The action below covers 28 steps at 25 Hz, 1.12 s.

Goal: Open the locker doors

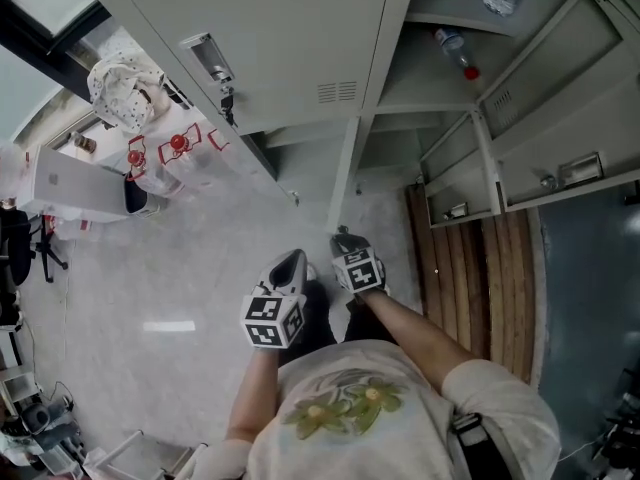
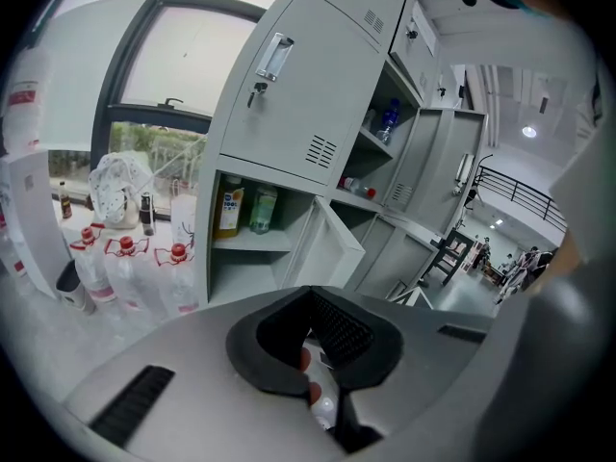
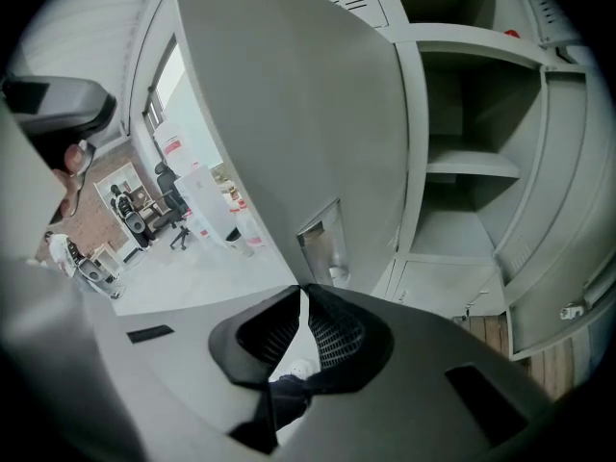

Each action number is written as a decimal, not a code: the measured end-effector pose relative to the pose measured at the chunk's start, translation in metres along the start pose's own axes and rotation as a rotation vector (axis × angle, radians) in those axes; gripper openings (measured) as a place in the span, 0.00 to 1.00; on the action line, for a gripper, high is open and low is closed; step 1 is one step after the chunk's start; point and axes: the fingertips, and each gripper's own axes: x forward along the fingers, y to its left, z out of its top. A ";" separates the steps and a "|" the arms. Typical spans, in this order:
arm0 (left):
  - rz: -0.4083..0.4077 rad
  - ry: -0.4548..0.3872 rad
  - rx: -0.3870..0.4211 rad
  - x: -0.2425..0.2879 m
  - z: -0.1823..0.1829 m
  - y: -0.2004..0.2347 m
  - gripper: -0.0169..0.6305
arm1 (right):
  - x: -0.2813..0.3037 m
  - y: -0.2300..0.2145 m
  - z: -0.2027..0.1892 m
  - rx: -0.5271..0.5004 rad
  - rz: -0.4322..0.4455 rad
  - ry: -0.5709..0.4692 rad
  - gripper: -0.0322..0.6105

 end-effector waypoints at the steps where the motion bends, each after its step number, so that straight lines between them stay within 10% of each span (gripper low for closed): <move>1: -0.004 0.000 0.003 0.001 0.000 -0.004 0.07 | -0.003 -0.004 -0.002 0.002 -0.002 0.000 0.13; 28: -0.049 0.015 0.027 0.029 0.008 -0.054 0.07 | -0.045 -0.065 -0.027 0.032 -0.053 0.051 0.12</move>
